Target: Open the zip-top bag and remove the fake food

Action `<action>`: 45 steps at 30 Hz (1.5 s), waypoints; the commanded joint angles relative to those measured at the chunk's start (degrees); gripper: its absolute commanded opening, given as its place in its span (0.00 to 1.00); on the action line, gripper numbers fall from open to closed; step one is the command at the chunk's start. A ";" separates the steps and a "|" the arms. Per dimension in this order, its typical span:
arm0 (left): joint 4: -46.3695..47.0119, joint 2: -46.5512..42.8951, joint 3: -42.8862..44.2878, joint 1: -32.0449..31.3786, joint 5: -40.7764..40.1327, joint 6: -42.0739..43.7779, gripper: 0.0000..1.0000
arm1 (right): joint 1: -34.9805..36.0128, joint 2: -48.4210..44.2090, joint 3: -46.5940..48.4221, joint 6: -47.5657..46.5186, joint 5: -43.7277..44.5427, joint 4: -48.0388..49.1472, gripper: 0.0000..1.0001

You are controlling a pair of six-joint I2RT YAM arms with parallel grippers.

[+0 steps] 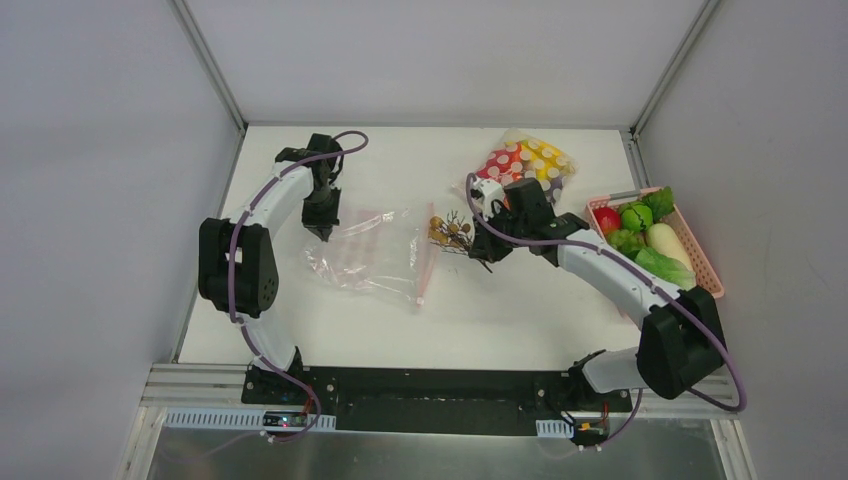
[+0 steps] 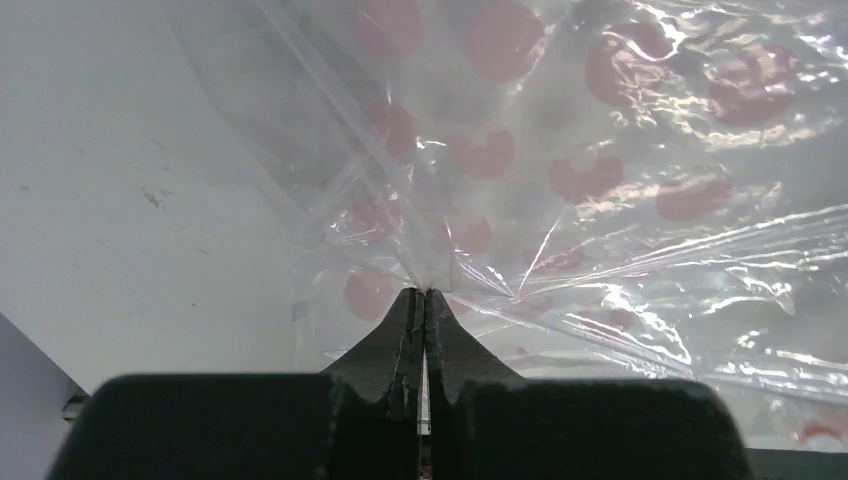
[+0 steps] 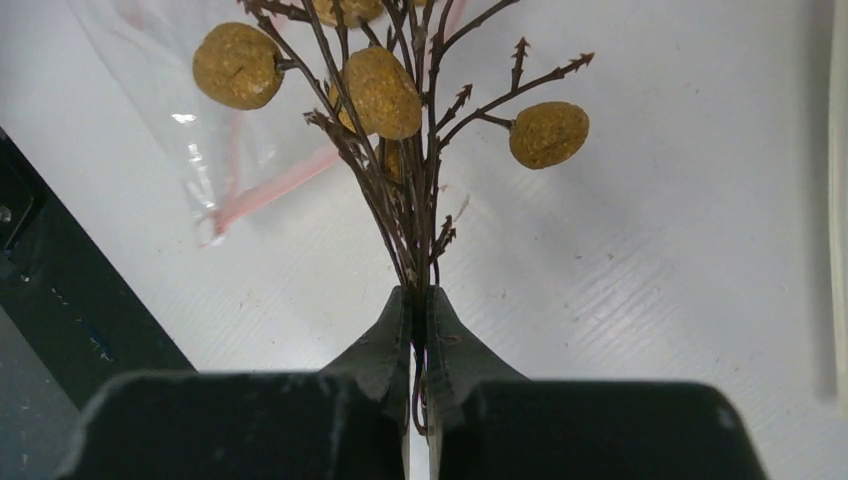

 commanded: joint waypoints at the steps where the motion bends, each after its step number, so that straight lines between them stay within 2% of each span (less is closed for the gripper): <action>1: -2.44 -0.99 2.04 0.50 -3.88 -0.04 0.00 | -1.26 -5.81 -1.40 8.73 0.30 1.10 0.00; 6: -2.81 -0.32 1.96 0.59 -6.14 0.02 0.00 | -3.41 -12.92 -3.50 13.98 -3.28 4.85 0.00; 8: -2.97 -0.04 1.96 0.68 -6.80 -0.04 0.00 | -4.38 -15.52 -4.02 15.41 -1.09 5.23 0.00; 12: -3.50 -0.42 1.96 0.68 -9.20 -0.18 0.00 | -7.01 -18.90 -2.93 17.01 15.04 1.86 0.00; 16: -2.61 -3.08 1.52 0.68 -8.98 -0.54 0.05 | -11.51 -20.74 -1.41 19.65 31.99 -1.53 0.00; 22: -0.98 -8.16 0.18 0.68 -10.87 -0.87 0.29 | -21.93 -18.25 -1.08 24.95 48.04 -2.33 0.00; 25: -0.06 -10.88 -0.72 0.67 -11.69 -1.10 0.41 | -27.58 -15.21 -0.79 29.04 51.58 -2.10 0.00; 29: 1.92 -14.99 -2.19 0.68 -12.29 -1.15 0.50 | -33.11 -11.75 -1.21 35.08 54.84 1.05 0.00; 37: 5.29 -22.21 -5.46 0.68 -14.12 -1.18 0.56 | -38.44 -2.87 0.41 46.37 64.44 3.07 0.06; 40: 6.41 -23.96 -6.39 0.68 -14.41 -1.12 0.57 | -39.61 0.97 0.87 48.75 64.67 3.20 0.10; 45: 7.55 -25.49 -7.19 0.68 -14.90 -1.25 0.58 | -40.01 1.27 1.28 50.43 61.35 1.73 0.28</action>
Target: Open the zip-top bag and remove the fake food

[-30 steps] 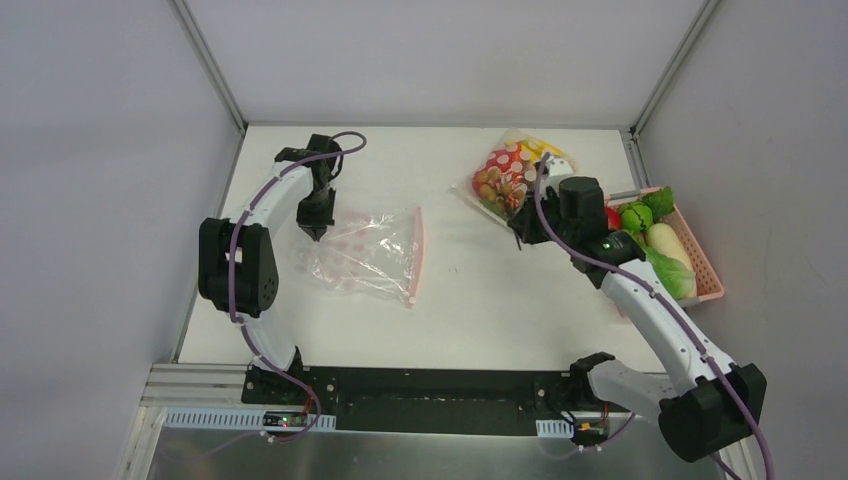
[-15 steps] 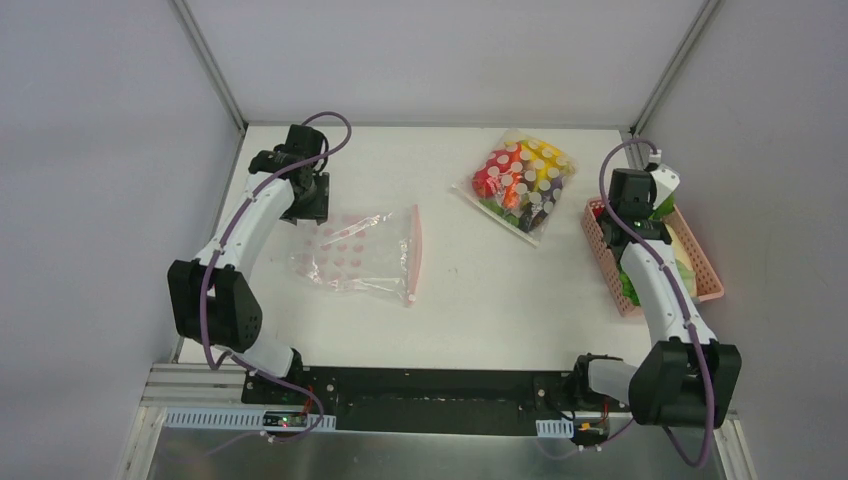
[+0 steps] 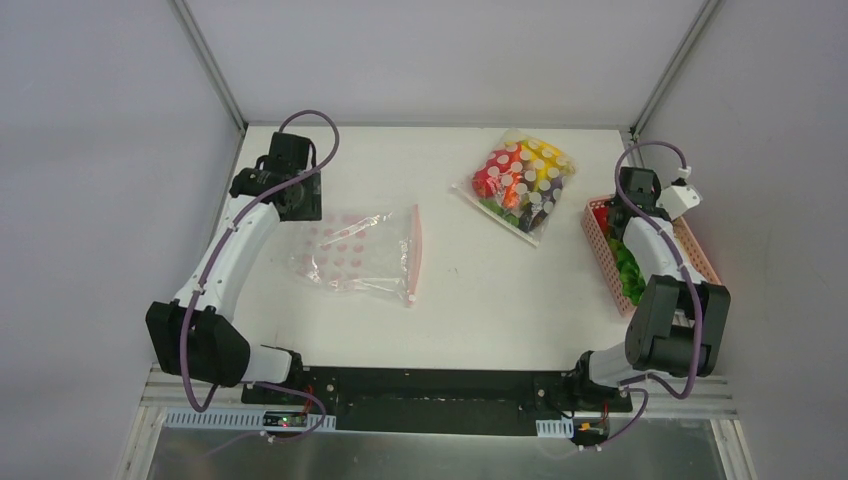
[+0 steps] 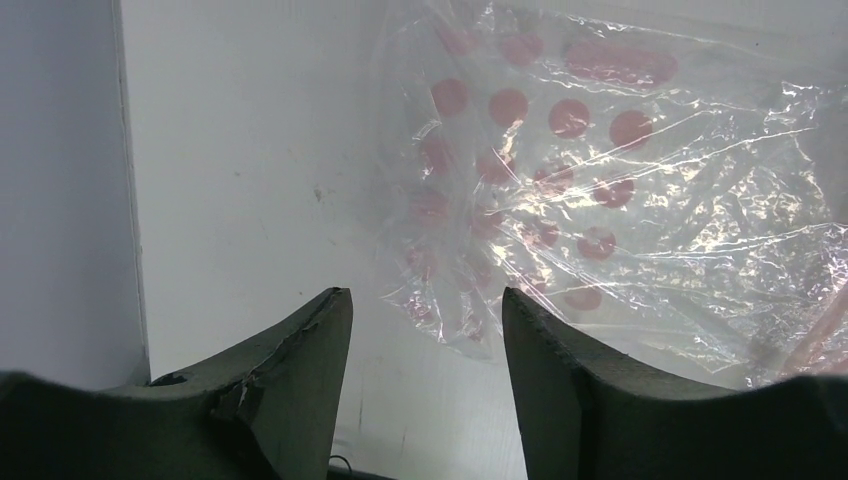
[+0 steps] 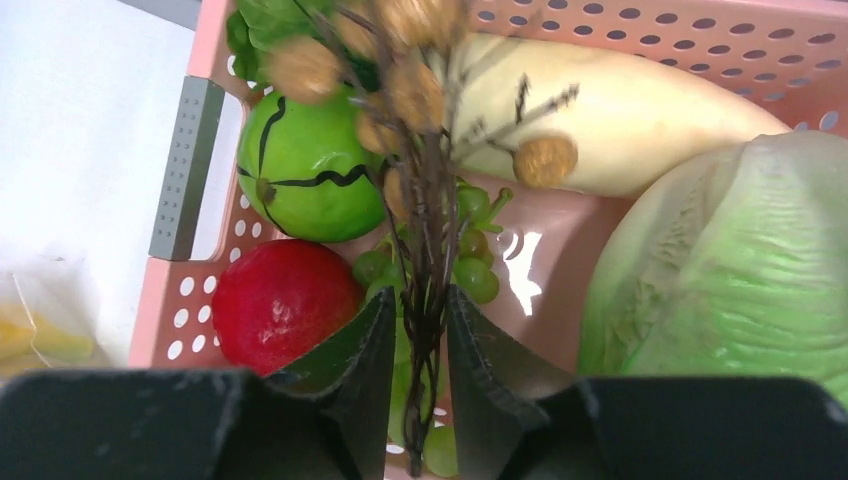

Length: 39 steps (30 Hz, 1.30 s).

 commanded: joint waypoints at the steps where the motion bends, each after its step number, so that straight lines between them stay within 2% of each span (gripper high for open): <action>1: 2.20 -2.58 -1.08 0.66 -1.55 -0.16 0.58 | -0.34 -2.66 1.20 3.49 -0.79 0.63 0.32; 8: 4.49 -5.89 -3.08 0.66 0.15 -0.56 0.61 | -0.34 -12.93 -2.56 3.54 -2.63 -0.75 0.68; 14: 5.46 -10.20 -4.91 0.58 2.76 -1.33 0.63 | -0.34 -26.14 -2.61 1.55 -3.67 -3.15 0.99; 20: 9.25 -19.20 -8.31 0.22 5.33 -2.64 0.67 | -0.30 -42.30 -3.76 -6.24 -1.44 -2.28 1.00; 26: 5.14 -31.67 -7.27 0.22 1.64 -5.12 0.72 | 5.44 -55.65 -6.95 -11.31 8.16 -0.11 1.00; 27: 4.58 -34.71 -7.59 0.22 0.68 -5.73 0.79 | 6.58 -57.61 -7.22 -11.88 9.58 -0.03 1.00; 28: 4.27 -38.08 -8.22 0.22 -0.47 -6.08 0.92 | 7.54 -59.53 -7.59 -12.93 10.33 0.17 1.00; 30: 4.20 -44.44 -10.49 0.22 -3.44 -6.71 0.99 | 8.87 -63.32 -8.98 -15.38 10.67 0.84 1.00; 35: 4.88 -58.17 -16.21 0.22 -8.64 -6.82 0.99 | 10.94 -72.20 -15.75 -21.07 8.57 4.51 1.00; 39: 8.99 -67.19 -23.84 0.22 -12.32 -5.67 0.99 | 11.15 -75.82 -19.92 -21.48 6.00 6.47 1.00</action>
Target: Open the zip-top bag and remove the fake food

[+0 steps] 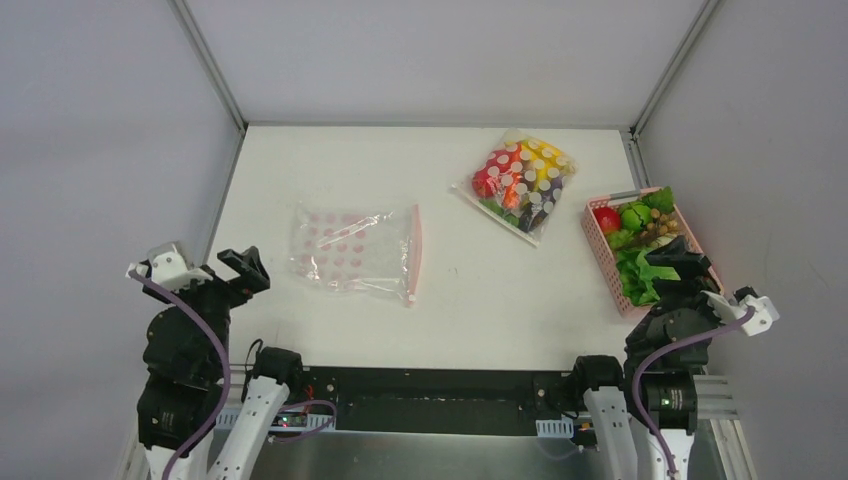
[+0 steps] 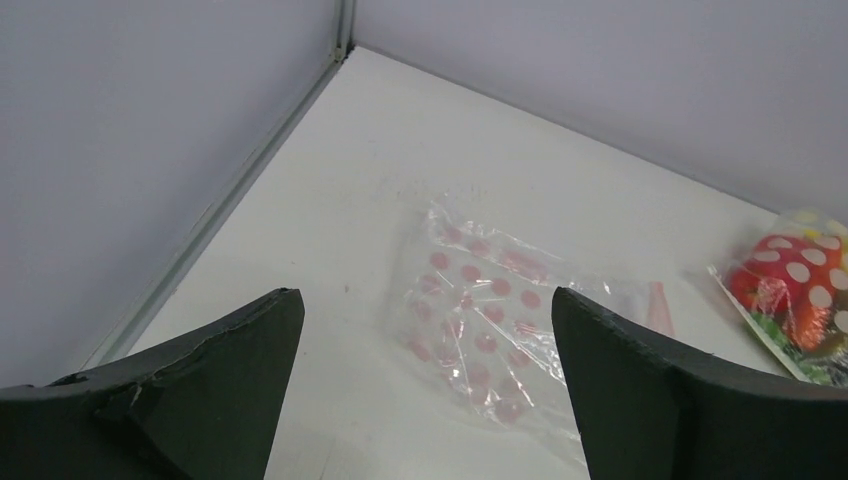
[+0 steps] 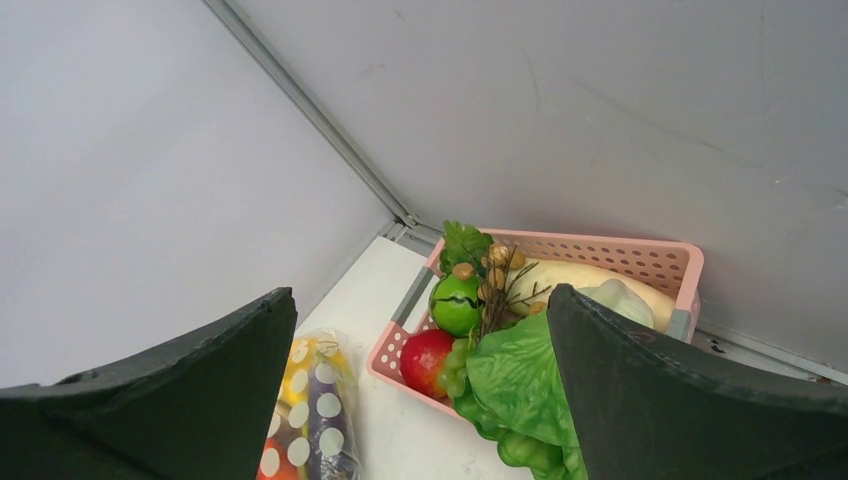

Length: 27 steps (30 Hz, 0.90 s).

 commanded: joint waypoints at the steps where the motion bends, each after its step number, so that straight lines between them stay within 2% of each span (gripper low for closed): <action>1: 4.56 -6.66 -9.38 0.24 -6.36 -0.05 0.99 | 0.63 -3.20 -3.95 -3.60 -2.31 5.46 1.00; 5: 8.89 -12.38 -17.85 0.24 -6.06 -1.29 0.99 | 0.73 -6.53 -7.50 -5.12 -7.26 7.76 1.00; 8: 10.27 -12.61 -20.71 0.24 -5.22 -1.49 0.99 | 0.73 -7.59 -8.54 -5.88 -9.14 8.32 1.00; 16: 10.63 -7.38 -20.10 0.63 -4.78 -0.75 0.99 | 0.73 -8.66 -9.81 -6.85 -12.51 8.19 1.00; 27: 11.66 -5.89 -20.77 1.38 -2.24 -1.30 0.99 | 0.73 -8.68 -10.81 -7.31 -13.45 9.12 1.00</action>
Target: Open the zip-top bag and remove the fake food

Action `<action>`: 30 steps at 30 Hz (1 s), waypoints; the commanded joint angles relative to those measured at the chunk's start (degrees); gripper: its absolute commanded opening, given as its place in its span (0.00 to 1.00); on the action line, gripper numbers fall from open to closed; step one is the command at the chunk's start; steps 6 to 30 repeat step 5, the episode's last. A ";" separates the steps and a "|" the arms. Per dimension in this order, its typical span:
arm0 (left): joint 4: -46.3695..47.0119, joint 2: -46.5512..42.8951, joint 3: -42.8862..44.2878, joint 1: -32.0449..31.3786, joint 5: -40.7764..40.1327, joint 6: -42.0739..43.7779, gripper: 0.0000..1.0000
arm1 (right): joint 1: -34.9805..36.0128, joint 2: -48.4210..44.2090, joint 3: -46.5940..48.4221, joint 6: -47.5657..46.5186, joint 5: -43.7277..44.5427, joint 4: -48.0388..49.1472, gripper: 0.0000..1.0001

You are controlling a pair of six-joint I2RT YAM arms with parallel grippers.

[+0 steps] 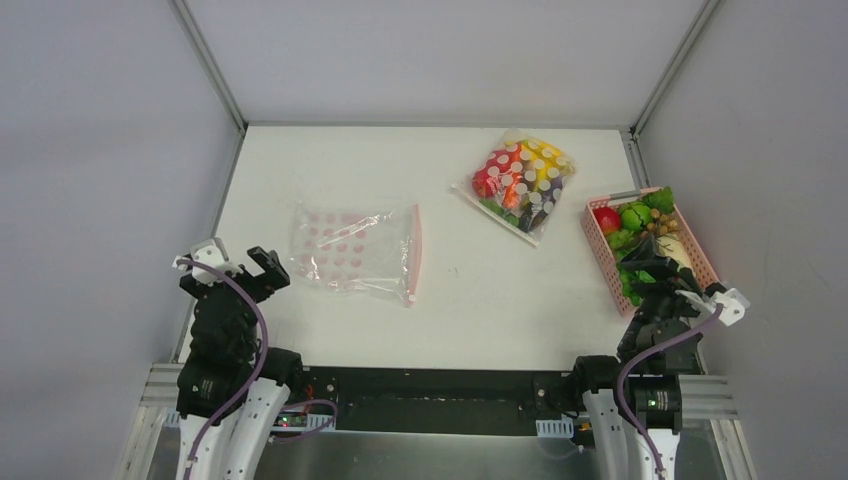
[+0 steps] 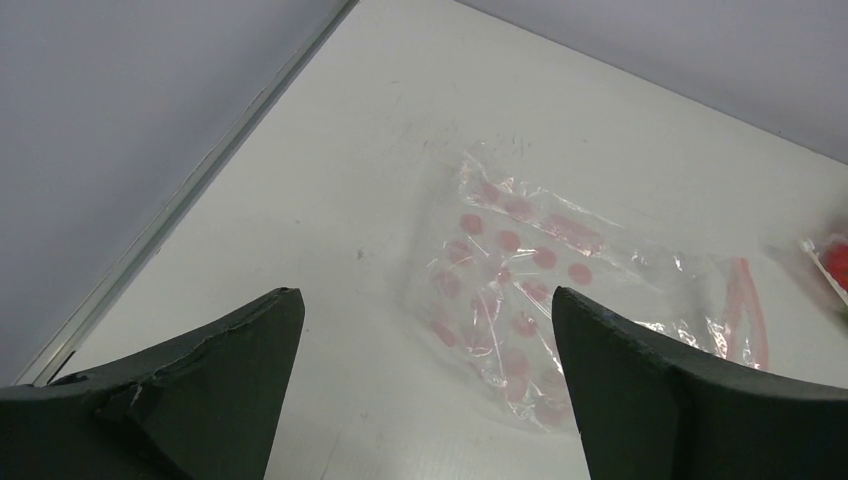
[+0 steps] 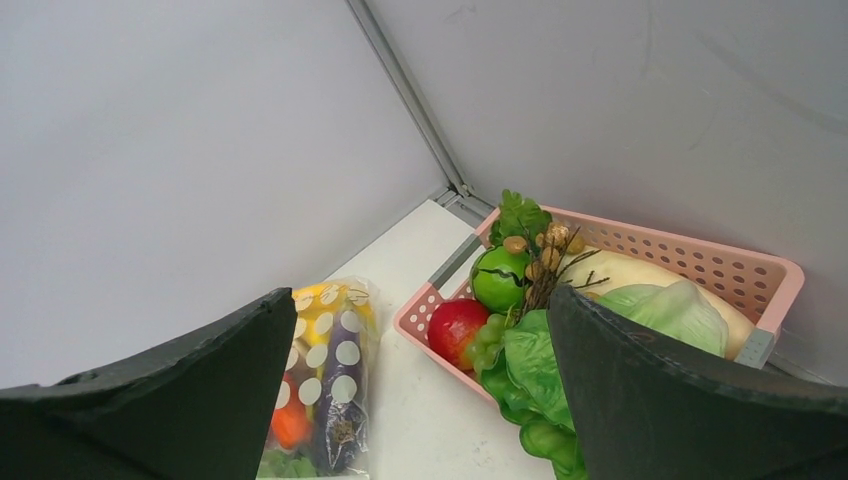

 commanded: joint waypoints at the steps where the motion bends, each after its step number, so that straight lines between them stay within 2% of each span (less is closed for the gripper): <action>1: 2.81 1.84 0.39 0.62 2.02 -0.68 0.99 | 0.31 -0.43 -0.04 -1.38 -1.45 3.08 1.00; 30: 2.98 2.11 0.37 0.62 2.64 -0.57 0.99 | 0.26 -0.29 -0.25 -1.48 -1.64 3.11 1.00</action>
